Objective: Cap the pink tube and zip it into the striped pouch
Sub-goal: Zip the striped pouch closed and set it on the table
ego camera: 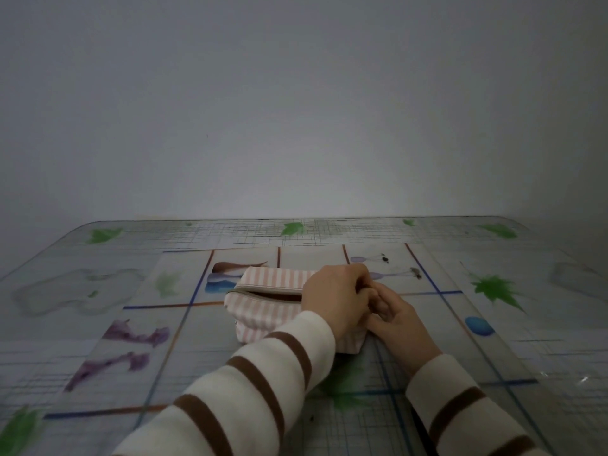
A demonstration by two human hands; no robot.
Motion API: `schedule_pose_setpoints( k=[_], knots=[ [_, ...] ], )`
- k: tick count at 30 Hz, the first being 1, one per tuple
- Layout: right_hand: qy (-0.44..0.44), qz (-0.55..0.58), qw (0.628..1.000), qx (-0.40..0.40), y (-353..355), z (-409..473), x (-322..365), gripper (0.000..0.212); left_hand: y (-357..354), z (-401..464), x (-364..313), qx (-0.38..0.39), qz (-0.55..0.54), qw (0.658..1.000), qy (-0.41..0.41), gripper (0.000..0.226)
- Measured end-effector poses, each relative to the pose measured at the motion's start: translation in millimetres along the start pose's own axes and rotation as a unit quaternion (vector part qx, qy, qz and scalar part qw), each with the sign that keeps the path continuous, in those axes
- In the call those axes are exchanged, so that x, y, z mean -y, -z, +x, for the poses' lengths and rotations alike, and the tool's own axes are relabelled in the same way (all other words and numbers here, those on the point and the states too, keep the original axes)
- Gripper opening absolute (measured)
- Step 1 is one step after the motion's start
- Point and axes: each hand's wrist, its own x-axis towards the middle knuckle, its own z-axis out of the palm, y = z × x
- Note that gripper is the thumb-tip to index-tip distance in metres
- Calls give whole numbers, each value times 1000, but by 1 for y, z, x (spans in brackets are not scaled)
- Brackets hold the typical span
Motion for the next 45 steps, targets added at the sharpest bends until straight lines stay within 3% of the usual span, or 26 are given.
schedule_pose_setpoints(
  k=[20, 29, 45],
  knots=[
    [24, -1, 1000, 17, 1, 0, -2, 44, 1, -6, 6, -41, 38, 998, -21, 9],
    [24, -20, 1000, -4, 2, -1, -3, 44, 2, -4, 0, -2, 13, 1000, 17, 11],
    [26, -39, 999, -17, 3, -1, 0, 48, 4, 0, -1, -49, -21, 997, 49, 19]
  ],
)
